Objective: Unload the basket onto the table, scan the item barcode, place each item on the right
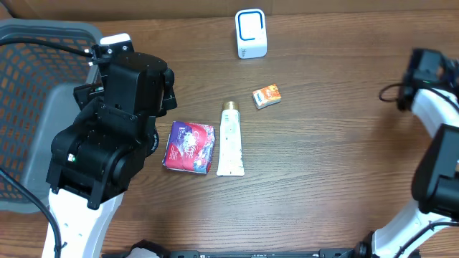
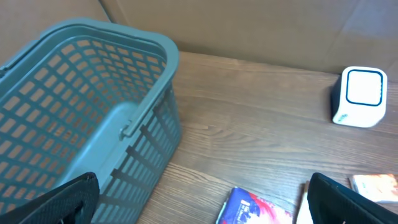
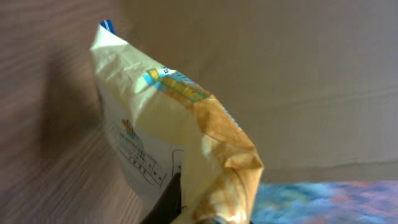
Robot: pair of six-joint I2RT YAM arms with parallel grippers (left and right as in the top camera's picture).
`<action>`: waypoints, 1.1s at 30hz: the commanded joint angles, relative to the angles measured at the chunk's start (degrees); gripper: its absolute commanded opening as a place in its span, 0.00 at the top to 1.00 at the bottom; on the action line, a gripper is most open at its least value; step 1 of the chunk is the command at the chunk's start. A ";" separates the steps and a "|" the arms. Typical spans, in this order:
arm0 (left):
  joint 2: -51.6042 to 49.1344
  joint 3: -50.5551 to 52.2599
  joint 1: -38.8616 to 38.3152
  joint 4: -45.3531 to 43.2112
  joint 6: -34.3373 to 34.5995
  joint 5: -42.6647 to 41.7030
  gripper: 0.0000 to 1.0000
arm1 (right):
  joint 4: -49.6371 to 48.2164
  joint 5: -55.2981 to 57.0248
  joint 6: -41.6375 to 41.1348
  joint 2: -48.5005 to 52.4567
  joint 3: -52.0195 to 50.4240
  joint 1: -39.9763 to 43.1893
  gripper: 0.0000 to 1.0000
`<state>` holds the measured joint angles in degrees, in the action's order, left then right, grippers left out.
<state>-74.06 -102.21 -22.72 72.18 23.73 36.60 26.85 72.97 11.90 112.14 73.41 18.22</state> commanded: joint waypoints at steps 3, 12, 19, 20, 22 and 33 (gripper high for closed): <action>-0.20 -0.92 0.28 -0.20 1.16 -3.23 0.00 | 9.53 -30.91 -21.77 -0.81 1.07 9.05 0.08; -0.17 -0.92 0.31 -0.55 3.65 -3.65 0.00 | 28.33 -74.44 -22.21 -6.25 24.55 6.71 0.00; -0.17 -0.92 0.31 0.35 3.93 -7.91 0.00 | 33.27 -102.20 -11.58 -6.23 31.47 -6.93 0.00; -0.17 -0.92 0.31 0.68 3.91 -7.89 0.00 | 34.75 -100.83 -9.20 -5.97 31.26 -10.40 0.00; -0.17 -0.92 0.31 1.66 3.48 -7.72 0.00 | 36.33 -94.95 -6.88 -5.53 30.53 -17.40 0.00; -0.15 -0.92 0.33 5.68 3.30 -7.23 0.00 | 32.48 -64.87 -11.74 3.52 28.35 -41.90 0.00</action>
<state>-74.06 -102.24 -22.72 77.89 26.65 29.10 59.90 0.82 2.15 111.90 102.19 -24.16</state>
